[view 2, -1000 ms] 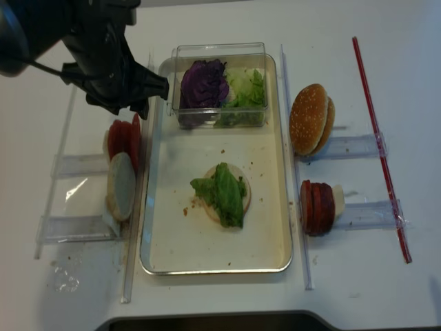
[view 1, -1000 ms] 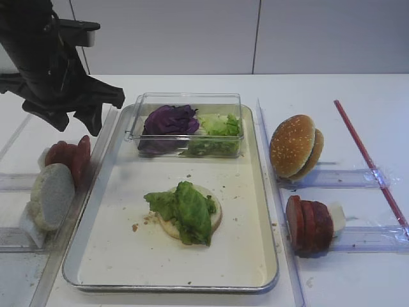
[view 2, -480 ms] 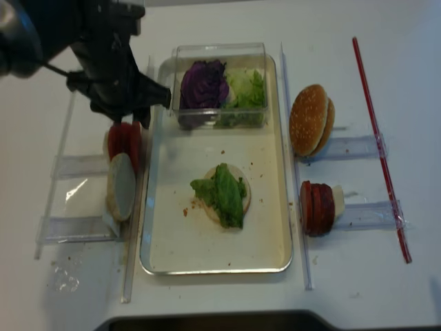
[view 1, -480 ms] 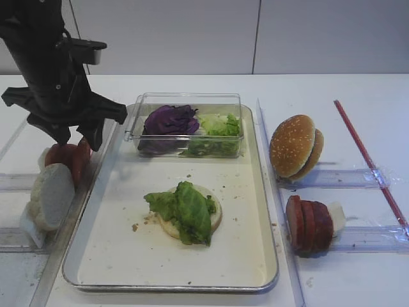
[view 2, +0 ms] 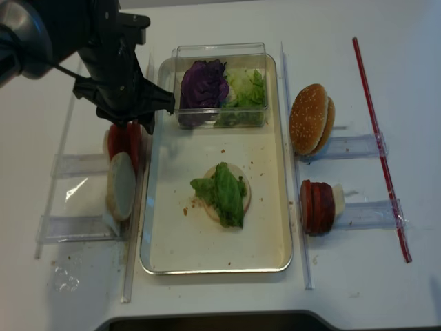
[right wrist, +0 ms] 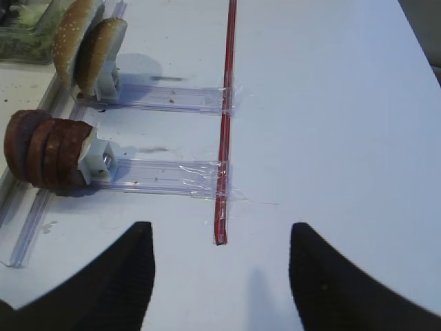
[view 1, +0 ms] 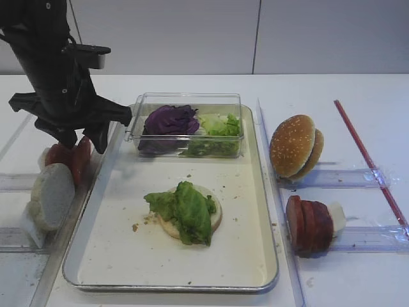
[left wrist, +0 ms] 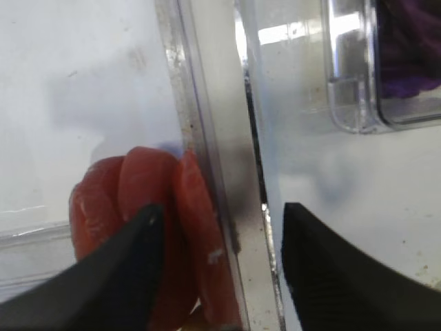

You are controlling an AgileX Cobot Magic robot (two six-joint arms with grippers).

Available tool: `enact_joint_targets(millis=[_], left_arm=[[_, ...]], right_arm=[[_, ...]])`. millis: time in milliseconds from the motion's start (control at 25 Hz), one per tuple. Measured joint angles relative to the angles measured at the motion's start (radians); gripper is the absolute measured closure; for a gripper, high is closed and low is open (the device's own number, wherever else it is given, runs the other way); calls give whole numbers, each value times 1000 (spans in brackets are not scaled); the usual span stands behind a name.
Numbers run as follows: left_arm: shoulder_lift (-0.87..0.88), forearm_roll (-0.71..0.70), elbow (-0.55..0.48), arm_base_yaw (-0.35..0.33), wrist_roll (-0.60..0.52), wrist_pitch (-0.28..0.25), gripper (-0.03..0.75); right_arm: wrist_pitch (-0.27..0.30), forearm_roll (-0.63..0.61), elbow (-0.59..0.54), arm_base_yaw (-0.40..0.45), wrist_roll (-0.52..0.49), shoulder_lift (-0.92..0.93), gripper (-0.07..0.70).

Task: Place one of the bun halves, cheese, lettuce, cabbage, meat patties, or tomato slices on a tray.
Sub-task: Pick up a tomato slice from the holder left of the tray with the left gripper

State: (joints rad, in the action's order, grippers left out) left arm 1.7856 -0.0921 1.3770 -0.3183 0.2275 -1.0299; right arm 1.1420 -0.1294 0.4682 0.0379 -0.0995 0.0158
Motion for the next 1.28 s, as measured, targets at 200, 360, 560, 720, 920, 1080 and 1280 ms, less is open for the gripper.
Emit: enact_joint_targets(millis=[200, 360, 560, 720, 920, 1080, 1280], left_arm=[[15, 16, 0, 0, 0, 1, 413], [41, 16, 0, 0, 0, -15, 435], [42, -11, 0, 0, 0, -17, 441], [42, -17, 0, 0, 0, -19, 465], [42, -28, 3, 0, -1, -30, 527], [42, -30, 4, 0, -1, -35, 574], [42, -30, 4, 0, -1, -42, 655]], right_arm=[[0, 0, 0, 0, 0, 0, 181], [0, 0, 0, 0, 0, 0, 181], [0, 0, 0, 0, 0, 0, 180], [0, 0, 0, 0, 0, 0, 180], [0, 0, 0, 0, 0, 0, 180], [0, 0, 0, 0, 0, 0, 180], [-2, 0, 0, 0, 0, 0, 180]])
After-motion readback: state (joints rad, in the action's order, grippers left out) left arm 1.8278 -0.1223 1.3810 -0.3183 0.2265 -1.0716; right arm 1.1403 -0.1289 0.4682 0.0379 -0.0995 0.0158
